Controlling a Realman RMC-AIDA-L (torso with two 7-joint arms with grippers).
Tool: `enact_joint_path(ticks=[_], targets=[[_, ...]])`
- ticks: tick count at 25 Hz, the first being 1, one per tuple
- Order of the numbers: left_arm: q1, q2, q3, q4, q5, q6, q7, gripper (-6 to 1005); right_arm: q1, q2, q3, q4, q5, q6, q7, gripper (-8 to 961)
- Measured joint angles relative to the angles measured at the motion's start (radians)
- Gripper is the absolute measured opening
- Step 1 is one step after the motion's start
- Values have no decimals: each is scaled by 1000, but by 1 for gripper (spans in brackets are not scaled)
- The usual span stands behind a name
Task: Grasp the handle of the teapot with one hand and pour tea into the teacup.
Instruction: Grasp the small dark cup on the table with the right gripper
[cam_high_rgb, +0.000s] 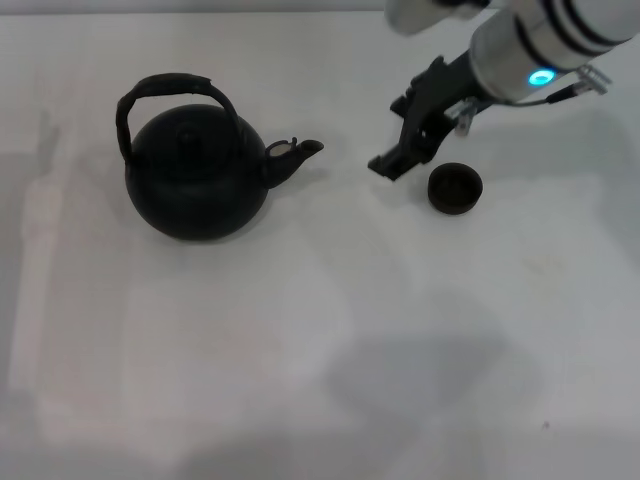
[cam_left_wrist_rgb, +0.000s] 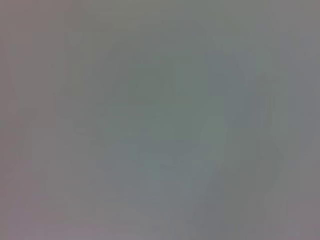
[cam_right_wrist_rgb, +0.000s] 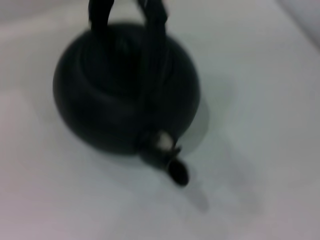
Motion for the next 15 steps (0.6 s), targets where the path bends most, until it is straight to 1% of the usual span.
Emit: enact_joint_path(ticks=[5, 10, 15], targets=[[-2, 0, 0, 0, 0, 0, -1, 852, 48, 5, -65, 75, -43, -8, 46, 812], [-3, 0, 0, -1, 0, 0, 2, 852, 87, 7, -119, 140, -50, -47, 59, 810], [-3, 0, 0, -1, 0, -1, 3, 853, 117, 9, -153, 197, -72, -67, 66, 808]])
